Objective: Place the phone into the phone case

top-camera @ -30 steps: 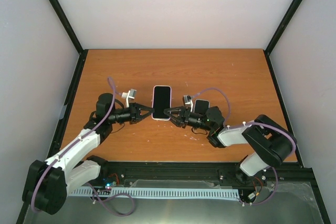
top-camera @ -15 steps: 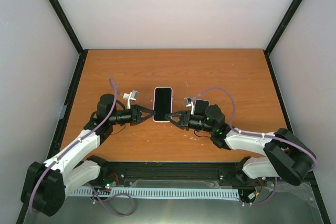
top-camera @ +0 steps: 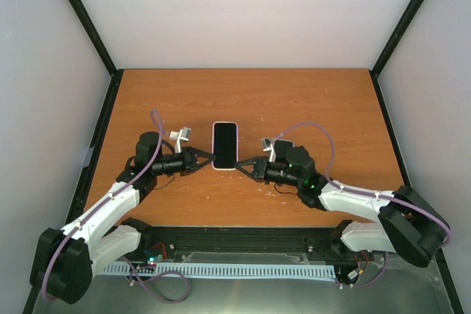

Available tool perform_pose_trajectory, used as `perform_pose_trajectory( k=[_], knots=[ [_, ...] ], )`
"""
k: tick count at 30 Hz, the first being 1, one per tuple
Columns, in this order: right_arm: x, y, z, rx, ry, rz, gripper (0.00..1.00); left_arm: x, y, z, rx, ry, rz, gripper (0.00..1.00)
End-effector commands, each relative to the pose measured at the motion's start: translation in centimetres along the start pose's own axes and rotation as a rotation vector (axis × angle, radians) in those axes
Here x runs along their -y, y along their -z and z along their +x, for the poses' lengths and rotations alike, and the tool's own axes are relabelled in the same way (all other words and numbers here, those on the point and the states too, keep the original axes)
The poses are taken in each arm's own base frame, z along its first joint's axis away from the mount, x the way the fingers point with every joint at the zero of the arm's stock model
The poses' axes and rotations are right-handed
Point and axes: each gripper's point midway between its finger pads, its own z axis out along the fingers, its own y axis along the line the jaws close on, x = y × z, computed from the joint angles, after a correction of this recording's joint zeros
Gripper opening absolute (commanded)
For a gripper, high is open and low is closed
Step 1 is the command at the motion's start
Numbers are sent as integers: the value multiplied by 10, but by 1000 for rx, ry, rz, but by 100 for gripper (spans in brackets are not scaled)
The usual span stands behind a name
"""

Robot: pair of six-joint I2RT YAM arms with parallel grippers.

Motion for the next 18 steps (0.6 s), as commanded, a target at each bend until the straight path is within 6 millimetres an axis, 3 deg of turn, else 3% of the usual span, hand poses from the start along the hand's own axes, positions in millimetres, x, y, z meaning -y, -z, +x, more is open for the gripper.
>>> perform_pose_trajectory(
  k=[1, 5, 9, 14, 18],
  knots=[
    [-1, 1, -6, 25, 50, 23, 9, 29, 3, -10, 20, -100, 76, 0],
    [-5, 3, -11, 45, 80, 27, 37, 29, 3, -4, -16, -109, 97, 0],
    [-9, 5, -27, 81, 113, 92, 52, 33, 4, 6, -64, -143, 124, 0],
    [-12, 11, -49, 133, 102, 106, 55, 39, 7, 17, -114, -178, 163, 0],
    [-18, 8, -60, 141, 105, 90, 47, 39, 7, 21, -135, -187, 166, 0]
  ],
)
